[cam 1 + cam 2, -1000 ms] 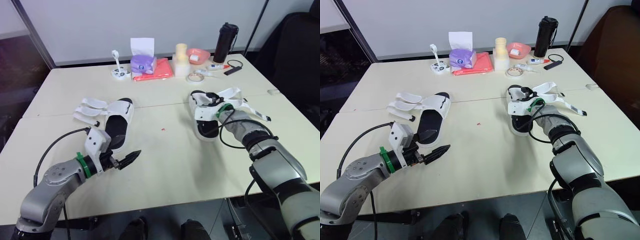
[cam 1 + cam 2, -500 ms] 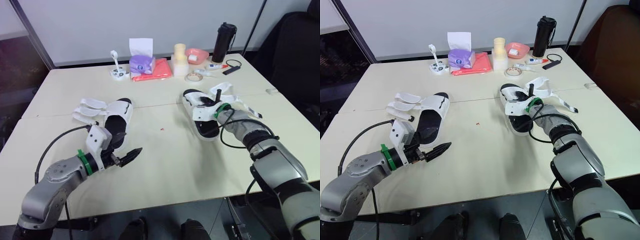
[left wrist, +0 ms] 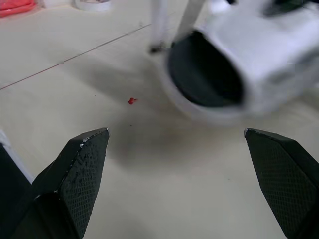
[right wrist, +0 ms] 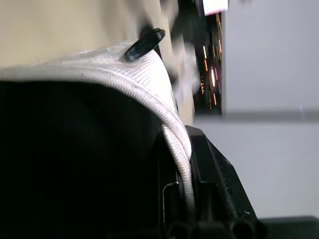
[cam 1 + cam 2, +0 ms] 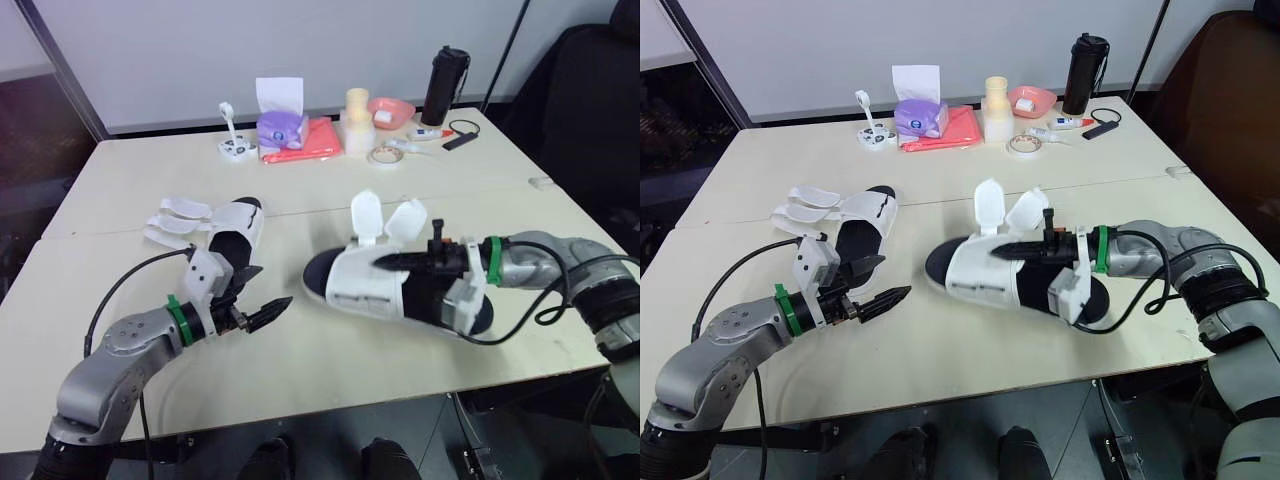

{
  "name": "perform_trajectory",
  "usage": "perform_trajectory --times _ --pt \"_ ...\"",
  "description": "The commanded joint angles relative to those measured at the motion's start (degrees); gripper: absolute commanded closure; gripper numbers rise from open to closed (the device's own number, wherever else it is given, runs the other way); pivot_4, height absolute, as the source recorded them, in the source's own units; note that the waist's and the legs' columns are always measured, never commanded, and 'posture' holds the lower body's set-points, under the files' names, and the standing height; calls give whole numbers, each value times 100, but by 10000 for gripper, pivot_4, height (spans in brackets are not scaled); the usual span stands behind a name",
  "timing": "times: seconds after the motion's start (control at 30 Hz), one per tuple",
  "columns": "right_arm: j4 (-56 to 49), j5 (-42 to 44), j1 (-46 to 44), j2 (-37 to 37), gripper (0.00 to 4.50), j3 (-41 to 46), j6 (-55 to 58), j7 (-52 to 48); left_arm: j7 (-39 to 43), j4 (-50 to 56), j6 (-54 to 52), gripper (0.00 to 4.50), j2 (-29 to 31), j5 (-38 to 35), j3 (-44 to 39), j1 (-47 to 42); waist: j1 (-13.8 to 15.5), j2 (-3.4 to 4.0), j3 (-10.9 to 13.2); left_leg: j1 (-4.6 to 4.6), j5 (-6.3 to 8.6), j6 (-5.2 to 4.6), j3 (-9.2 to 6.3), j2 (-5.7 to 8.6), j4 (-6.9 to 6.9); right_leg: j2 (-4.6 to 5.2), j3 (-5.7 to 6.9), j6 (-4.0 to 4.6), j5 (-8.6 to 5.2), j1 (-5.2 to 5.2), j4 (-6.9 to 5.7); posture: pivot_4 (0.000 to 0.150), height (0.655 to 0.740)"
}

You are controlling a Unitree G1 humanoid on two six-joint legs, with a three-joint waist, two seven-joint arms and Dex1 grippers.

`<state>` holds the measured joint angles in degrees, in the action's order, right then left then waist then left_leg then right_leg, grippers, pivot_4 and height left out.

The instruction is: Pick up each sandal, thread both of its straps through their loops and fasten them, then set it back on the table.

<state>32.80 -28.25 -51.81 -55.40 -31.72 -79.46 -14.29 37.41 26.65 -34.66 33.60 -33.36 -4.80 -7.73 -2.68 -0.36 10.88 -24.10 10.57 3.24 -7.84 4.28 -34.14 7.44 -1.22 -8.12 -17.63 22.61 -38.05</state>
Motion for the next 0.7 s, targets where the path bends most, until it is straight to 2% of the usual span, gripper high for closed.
perform_trajectory --times 0.03,0.17,0.37,0.7 --pt "-165 212 -90 -64 44527 -20 -561 -260 71 -13 131 0 -14 43 21 -134 6 0 0 3 0 0 0 0 0 0 -1 0 0 -3 0 1500 7400" --pt "-119 65 -139 169 44527 -62 -939 -463 96 -60 148 0 -24 61 50 -189 10 0 0 8 0 0 0 -1 0 -1 -3 0 0 -7 0 1500 7400" --pt "402 -647 -350 593 44527 113 -1300 -589 104 -49 137 0 -19 58 69 -227 12 0 0 13 0 0 0 -4 0 -7 -6 1 0 -9 -2 1500 7400" --pt "1609 -2080 -1193 1085 44527 377 -1294 10 34 64 139 0 -77 72 96 -160 18 0 0 17 0 1 2 -5 2 -9 -10 3 1 -9 -2 1500 7400"
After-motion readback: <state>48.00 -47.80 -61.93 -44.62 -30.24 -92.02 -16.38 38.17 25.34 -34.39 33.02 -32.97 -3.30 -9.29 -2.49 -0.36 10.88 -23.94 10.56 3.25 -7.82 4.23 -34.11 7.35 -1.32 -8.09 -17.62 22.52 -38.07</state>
